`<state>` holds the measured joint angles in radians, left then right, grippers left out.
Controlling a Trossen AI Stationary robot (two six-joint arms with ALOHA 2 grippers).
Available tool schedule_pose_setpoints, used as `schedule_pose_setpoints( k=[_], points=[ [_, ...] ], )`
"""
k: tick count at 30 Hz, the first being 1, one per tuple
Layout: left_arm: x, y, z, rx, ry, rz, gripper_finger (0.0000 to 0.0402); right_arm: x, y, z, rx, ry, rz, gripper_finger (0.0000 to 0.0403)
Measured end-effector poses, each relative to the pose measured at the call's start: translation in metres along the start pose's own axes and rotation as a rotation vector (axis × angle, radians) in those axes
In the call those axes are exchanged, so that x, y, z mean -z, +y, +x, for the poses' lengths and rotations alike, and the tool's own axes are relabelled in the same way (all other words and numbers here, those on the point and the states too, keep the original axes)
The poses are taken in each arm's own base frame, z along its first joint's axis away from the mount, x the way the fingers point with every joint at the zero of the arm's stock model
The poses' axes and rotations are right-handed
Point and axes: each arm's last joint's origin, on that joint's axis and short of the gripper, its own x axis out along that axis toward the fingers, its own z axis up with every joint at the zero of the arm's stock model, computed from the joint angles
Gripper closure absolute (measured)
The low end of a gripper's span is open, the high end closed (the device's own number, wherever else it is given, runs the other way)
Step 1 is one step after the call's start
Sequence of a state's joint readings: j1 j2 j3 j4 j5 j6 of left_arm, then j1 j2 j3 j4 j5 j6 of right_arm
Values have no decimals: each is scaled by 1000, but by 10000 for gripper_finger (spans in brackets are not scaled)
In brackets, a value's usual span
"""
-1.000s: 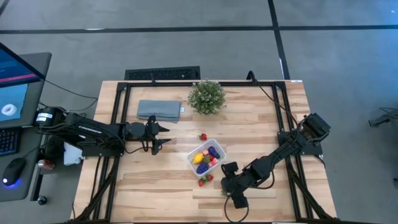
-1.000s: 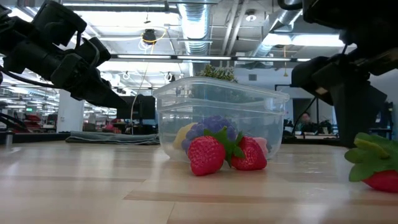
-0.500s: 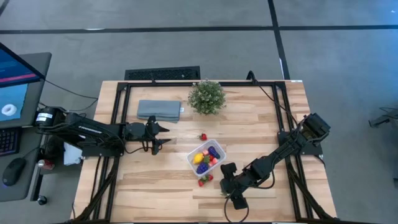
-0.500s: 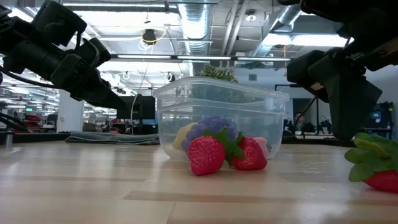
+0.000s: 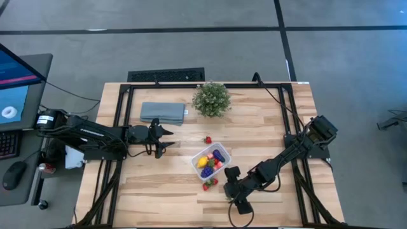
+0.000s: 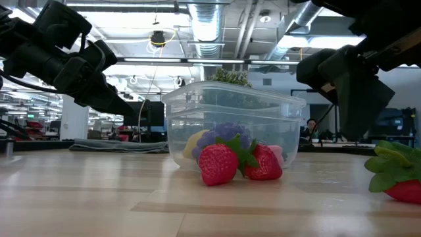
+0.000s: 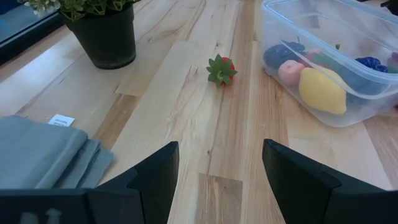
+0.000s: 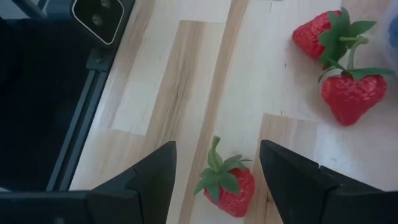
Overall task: Pick and placing Produce into tupperware
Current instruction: Put the red strawberry into the transparent bin
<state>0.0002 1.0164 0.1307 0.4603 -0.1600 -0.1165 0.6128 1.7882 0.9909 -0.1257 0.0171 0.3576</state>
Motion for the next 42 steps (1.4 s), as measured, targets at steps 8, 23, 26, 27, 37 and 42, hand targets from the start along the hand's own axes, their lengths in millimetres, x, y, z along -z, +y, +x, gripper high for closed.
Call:
schedule_pose_setpoints(
  k=[8,23,26,27,37,42],
  points=[
    [0,0,0,0,0,0,178,0,0,0,-15,6,1,147],
    [0,0,0,-1,2,7,178,11,-8,30,-45,119,28,147],
    [0,0,0,-1,1,7,178,10,-10,28,-42,120,33,147],
    [0,0,0,-1,1,7,178,10,-10,28,-40,126,33,147],
    [0,0,0,-2,0,6,178,13,-12,26,-4,160,22,154],
    [0,0,0,-2,-1,2,178,15,-13,26,8,174,22,183]
  ],
)
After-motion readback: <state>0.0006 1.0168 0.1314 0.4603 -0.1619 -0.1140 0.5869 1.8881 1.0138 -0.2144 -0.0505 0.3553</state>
